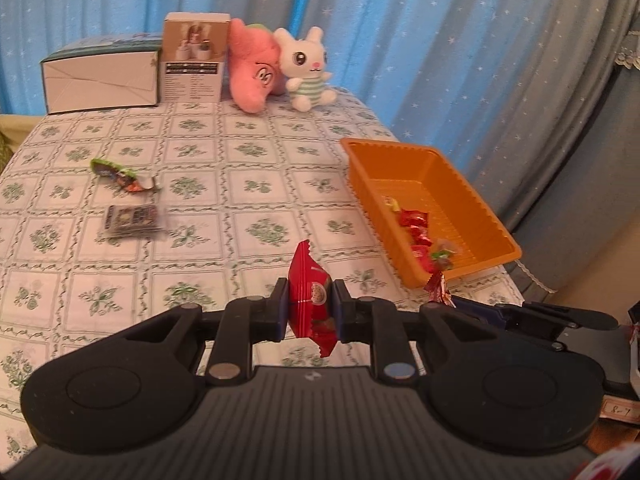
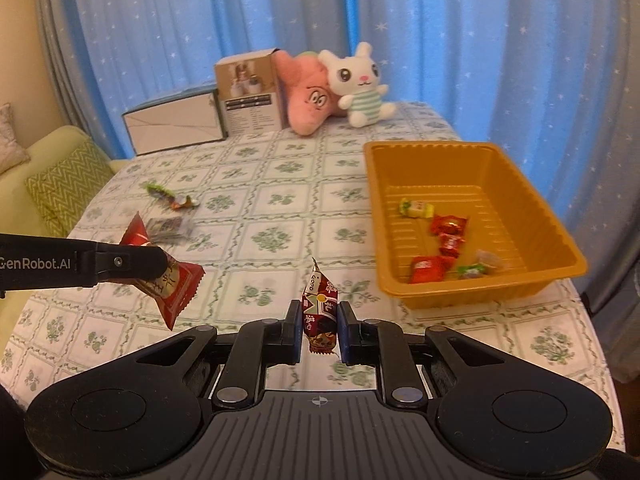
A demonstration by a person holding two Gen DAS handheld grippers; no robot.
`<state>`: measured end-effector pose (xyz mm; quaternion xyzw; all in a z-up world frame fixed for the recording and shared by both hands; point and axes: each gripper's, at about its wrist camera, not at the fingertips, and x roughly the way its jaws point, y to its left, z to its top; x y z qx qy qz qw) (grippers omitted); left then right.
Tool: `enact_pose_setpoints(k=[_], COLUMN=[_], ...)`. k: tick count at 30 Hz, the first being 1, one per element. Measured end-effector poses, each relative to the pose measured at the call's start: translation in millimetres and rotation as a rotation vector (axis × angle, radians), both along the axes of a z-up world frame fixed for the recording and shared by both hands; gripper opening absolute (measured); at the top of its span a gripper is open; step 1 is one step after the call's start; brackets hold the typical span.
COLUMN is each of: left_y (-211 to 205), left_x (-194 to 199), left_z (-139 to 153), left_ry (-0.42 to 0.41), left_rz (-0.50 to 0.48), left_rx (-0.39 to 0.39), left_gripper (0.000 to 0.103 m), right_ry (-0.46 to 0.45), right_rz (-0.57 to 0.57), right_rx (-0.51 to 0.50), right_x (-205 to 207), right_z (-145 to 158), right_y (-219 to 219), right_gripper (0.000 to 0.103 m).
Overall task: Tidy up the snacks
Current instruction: 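Carry both red candies over the orange tray and open both tools to drop them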
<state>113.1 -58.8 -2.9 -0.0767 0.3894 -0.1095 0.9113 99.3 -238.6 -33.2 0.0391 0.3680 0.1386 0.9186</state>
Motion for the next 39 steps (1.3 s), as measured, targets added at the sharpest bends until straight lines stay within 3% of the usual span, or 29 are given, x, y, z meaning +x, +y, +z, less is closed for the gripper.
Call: enact_pose_setpoints(k=[21,39], left_y=[-91,-142], left_x=[38,104], left_z=[18,9], left_ry=[-0.023,-0.008], left_rz=[-0.171,-0.222], left_rx=[-0.018,-0.016], left_gripper=[0.019,0.019], right_ry=[-0.013,-0.014], right_rz=[-0.156,-0.202], right_rx=[0.003,0.011], right_x=[19,80], right_z=[13,24], right_y=[-85,-135], right_gripper=[0.018,0.018])
